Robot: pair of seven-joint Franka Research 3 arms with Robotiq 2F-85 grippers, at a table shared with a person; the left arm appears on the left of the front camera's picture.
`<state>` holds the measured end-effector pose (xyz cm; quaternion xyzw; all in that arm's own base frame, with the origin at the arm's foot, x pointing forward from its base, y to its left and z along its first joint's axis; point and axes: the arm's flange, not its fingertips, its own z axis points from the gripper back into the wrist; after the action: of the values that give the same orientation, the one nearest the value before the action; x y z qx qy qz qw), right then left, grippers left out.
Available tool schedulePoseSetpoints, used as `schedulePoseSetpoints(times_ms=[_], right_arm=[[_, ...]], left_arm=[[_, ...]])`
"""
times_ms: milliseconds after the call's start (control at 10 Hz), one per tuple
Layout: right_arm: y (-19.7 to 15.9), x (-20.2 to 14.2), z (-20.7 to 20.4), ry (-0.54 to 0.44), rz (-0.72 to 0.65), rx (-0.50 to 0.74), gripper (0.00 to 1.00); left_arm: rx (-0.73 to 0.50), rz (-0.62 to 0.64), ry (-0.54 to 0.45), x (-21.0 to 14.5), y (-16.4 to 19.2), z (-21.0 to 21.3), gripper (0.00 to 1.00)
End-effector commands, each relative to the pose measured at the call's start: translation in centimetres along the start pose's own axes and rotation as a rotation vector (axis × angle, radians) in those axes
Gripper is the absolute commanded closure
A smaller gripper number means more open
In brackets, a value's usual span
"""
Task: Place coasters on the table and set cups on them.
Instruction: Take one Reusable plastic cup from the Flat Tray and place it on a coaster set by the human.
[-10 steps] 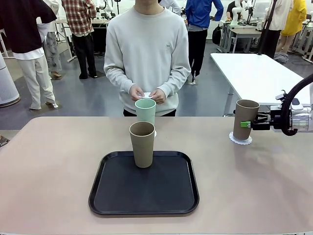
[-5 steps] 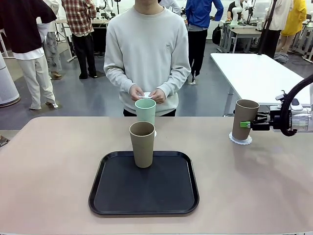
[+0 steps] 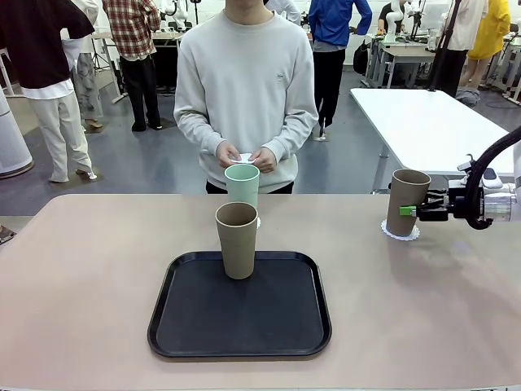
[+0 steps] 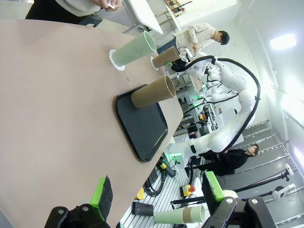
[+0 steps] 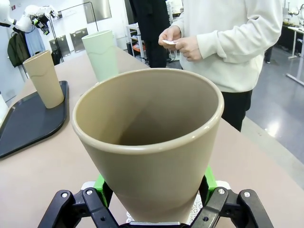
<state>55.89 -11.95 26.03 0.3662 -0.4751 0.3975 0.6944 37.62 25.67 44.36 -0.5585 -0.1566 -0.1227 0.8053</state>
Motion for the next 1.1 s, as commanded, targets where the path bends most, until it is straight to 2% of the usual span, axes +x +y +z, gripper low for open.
schedulePoseSetpoints(times_ms=[0,600,700,1000], right_arm=[[-0.46,-0.23,-0.12,-0.013,0.043,-0.011,0.14],[-0.67,-0.43,0.12,0.001,0.049,-0.016,0.14],[-0.67,-0.44,0.18,0.004,0.044,-0.015,0.0],[-0.49,-0.38,0.42,0.021,0.036,-0.014,0.0]], left_arm=[[-0.002,-0.002,0.003,-0.04,-0.22,0.17,0.0],[-0.002,-0.002,0.003,-0.04,-0.22,0.17,0.0],[-0.002,-0.002,0.003,-0.04,-0.22,0.17,0.0],[-0.002,-0.002,0.003,-0.04,-0.22,0.17,0.0]])
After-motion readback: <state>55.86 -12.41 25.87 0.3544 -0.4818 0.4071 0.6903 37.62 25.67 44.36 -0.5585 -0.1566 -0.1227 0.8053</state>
